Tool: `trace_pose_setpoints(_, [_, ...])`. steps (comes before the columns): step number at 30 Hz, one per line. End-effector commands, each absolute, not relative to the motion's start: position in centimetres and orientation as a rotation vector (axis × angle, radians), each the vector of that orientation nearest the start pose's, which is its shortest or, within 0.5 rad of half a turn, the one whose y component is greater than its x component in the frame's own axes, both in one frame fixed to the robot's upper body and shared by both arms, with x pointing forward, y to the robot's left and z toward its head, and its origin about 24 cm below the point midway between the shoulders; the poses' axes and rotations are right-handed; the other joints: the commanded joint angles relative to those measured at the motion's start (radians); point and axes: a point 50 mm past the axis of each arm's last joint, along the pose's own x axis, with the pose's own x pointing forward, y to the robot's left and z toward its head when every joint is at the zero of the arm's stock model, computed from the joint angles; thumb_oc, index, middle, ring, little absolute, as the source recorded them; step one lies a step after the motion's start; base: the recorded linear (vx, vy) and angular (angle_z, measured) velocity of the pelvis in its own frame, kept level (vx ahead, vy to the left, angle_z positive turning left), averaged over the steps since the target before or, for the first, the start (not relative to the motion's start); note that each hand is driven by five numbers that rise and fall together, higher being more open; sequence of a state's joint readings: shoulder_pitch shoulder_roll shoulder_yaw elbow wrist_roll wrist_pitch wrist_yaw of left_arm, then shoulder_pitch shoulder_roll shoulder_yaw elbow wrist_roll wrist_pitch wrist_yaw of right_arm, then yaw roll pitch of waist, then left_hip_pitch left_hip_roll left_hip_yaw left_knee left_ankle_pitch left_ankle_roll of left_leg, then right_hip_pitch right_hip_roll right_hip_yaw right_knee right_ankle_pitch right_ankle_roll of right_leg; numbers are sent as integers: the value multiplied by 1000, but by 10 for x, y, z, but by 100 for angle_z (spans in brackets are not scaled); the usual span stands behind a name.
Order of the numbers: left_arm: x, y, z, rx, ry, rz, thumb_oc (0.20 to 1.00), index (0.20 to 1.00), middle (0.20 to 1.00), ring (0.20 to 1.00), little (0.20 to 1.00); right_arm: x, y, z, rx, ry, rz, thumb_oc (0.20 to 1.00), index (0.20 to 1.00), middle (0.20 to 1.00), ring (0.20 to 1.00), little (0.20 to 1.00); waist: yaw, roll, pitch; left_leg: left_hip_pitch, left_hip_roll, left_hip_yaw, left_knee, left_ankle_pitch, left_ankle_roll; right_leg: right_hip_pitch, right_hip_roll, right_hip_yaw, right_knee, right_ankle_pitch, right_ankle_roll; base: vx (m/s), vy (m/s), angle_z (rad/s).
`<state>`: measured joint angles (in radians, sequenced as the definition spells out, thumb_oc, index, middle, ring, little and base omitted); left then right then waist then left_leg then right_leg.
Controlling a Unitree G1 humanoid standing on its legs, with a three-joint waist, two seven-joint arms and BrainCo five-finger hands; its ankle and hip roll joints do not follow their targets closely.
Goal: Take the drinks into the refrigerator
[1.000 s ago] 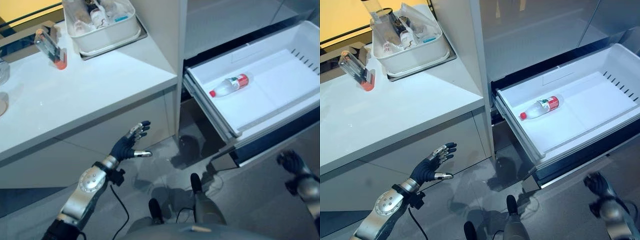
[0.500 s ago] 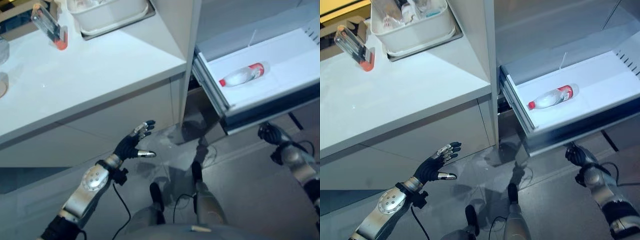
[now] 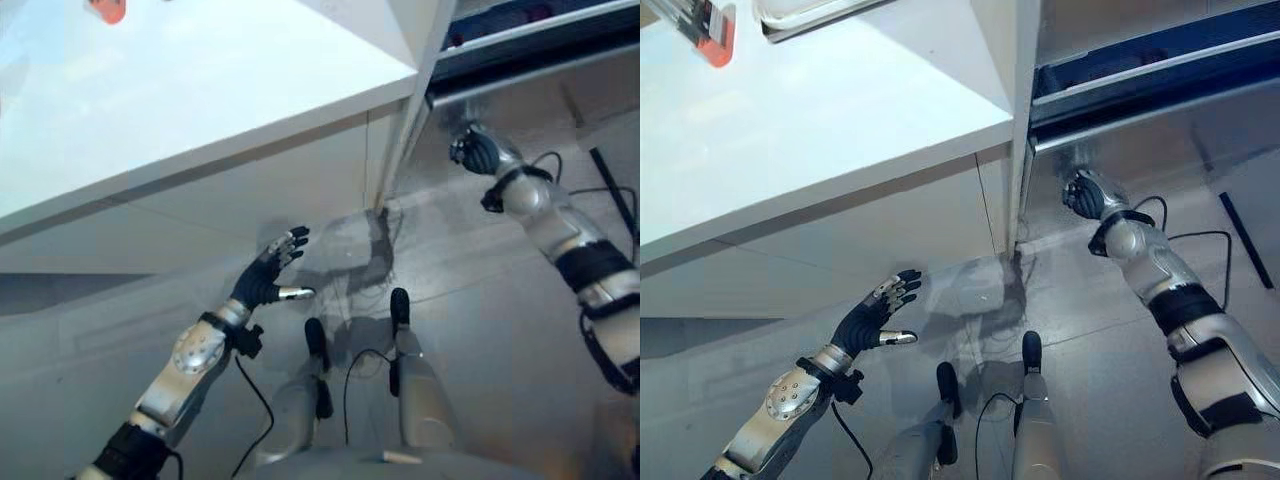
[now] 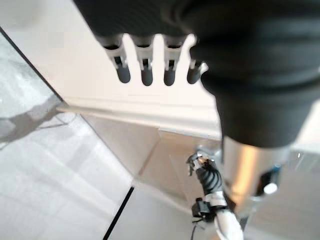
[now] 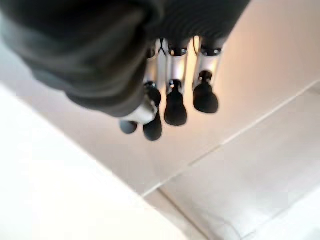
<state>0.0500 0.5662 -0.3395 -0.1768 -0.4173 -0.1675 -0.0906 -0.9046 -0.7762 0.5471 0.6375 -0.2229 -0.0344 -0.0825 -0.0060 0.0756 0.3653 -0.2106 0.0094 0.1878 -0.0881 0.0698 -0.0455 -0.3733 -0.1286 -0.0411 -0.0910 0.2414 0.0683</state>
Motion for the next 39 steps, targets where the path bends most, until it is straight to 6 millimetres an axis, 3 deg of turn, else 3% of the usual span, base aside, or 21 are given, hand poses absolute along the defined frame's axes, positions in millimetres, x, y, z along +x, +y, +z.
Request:
trace_pose_setpoints(1, [222, 155, 92, 76, -232, -470, 1000, 1000, 1000, 1000, 1000, 392, -204, 243, -1158, -389, -56, 200, 200, 200, 200, 200, 19, -43, -4, -69, -24, -108, 1, 9, 30, -6, -56, -34, 41, -23, 90, -16, 31, 12])
trace_pose_setpoints(4, [223, 155, 93, 76, -237, -456, 1000, 1000, 1000, 1000, 1000, 392, -205, 241, -1139, -389, -61, 200, 200, 200, 200, 200, 20, -42, 7, -72, -26, -117, 1, 9, 35, -28, -58, -32, 77, -34, 86, -7, 31, 10])
trace_pose_setpoints(7, [226, 154, 94, 79, -248, -439, 1000, 1000, 1000, 1000, 1000, 388, -212, 227, -1073, -368, -83, 200, 200, 200, 200, 200, 25, -39, 22, -76, -30, -134, 1, 6, 46, -59, -61, -23, 132, -56, 80, 9, 35, 8])
trace_pose_setpoints(9, [227, 154, 94, 85, -253, -432, 1000, 1000, 1000, 1000, 1000, 385, -221, 214, -1013, -336, -107, 1000, 1000, 1000, 1000, 1000, 29, -42, 24, -77, -34, -142, 1, 6, 51, -67, -63, -20, 149, -65, 79, 11, 22, 6])
trace_pose_setpoints(13, [230, 155, 94, 85, -262, -406, 1000, 1000, 1000, 1000, 1000, 376, -230, 177, -875, -271, -134, 1000, 1000, 1000, 1000, 1000, 27, -42, 26, -74, -43, -153, 1, 4, 57, -65, -66, -16, 154, -73, 79, 0, 0, 0])
trace_pose_setpoints(17, [232, 161, 94, 100, -269, -365, 1000, 1000, 1000, 1000, 1000, 353, -243, 115, -717, -128, -168, 1000, 1000, 1000, 1000, 1000, 18, -47, 13, -62, -49, -158, 1, -3, 59, -41, -67, -16, 133, -74, 81, 16, 7, 1])
trace_pose_setpoints(23, [231, 176, 86, 118, -233, -298, 1000, 1000, 1000, 1000, 1000, 288, -279, 25, -492, 143, -277, 1000, 1000, 1000, 1000, 1000, -17, -63, -13, -29, -47, -152, 1, -16, 55, 1, -62, -11, 118, -85, 85, 33, 4, 0])
trace_pose_setpoints(26, [230, 184, 74, 128, -175, -279, 1000, 1000, 1000, 1000, 1000, 245, -291, -23, -354, 329, -318, 1000, 1000, 1000, 1000, 1000, -32, -70, -28, 6, -48, -146, 1, -31, 53, 30, -57, -7, 125, -100, 86, 27, 3, -1])
trace_pose_setpoints(28, [230, 188, 67, 129, -143, -275, 1000, 1000, 1000, 1000, 1000, 226, -295, -44, -291, 422, -342, 1000, 1000, 1000, 1000, 1000, -39, -73, -40, 14, -50, -141, 1, -31, 51, 39, -60, -4, 126, -97, 86, 7, 5, -6])
trace_pose_setpoints(33, [226, 195, 40, 108, -22, -233, 1000, 1000, 1000, 1000, 1000, 179, -299, -88, -194, 648, -391, 1000, 1000, 1000, 1000, 1000, -47, -78, -75, 58, -54, -135, 1, -45, 51, 89, -61, -3, 116, -104, 89, 22, 9, -8])
trace_pose_setpoints(36, [221, 202, 12, 102, 95, -176, 1000, 1000, 1000, 1000, 1000, 161, -295, -103, -173, 746, -377, 1000, 1000, 1000, 1000, 1000, -48, -81, -103, 80, -57, -134, 1, -51, 53, 122, -63, -7, 101, -104, 92, 22, 10, -2])
trace_pose_setpoints(39, [213, 207, -30, 129, 279, -105, 1000, 1000, 1000, 1000, 1000, 148, -289, -117, -182, 852, -337, 1000, 1000, 1000, 1000, 1000, -46, -85, -131, 99, -62, -139, 1, -56, 57, 152, -70, -14, 87, -102, 96, 12, 9, 1])
